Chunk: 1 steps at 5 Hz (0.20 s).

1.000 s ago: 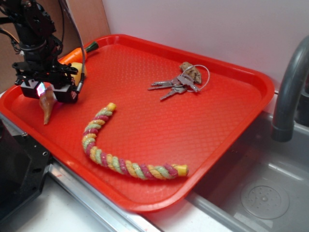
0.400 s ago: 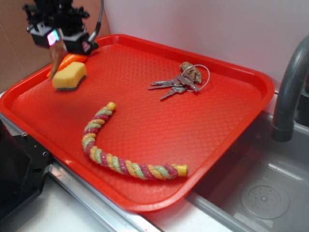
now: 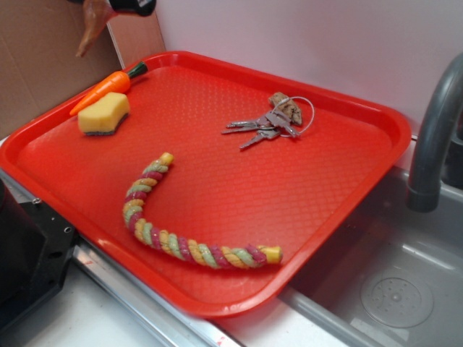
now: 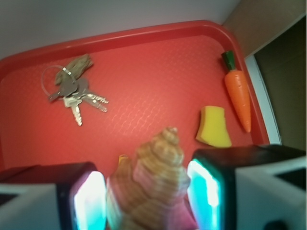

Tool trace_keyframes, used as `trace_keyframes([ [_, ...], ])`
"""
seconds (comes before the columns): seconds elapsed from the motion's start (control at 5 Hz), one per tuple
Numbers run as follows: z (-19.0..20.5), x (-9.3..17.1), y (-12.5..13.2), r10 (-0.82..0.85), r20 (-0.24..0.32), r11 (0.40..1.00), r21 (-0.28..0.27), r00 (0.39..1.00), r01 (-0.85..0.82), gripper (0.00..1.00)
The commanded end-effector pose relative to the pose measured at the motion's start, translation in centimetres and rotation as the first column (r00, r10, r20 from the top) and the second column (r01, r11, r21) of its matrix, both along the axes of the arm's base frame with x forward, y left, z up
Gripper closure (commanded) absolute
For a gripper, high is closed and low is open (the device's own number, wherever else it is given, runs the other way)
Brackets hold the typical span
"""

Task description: Grab the shell.

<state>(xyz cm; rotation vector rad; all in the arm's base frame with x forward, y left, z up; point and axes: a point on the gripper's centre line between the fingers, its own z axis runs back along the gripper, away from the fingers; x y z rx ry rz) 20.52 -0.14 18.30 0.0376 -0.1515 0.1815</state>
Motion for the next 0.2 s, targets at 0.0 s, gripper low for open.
trace_keyframes([
  [0.0,1.51,-0.92,-0.3,-0.019,0.043,1.0,0.003,0.999,0.018,1.0],
])
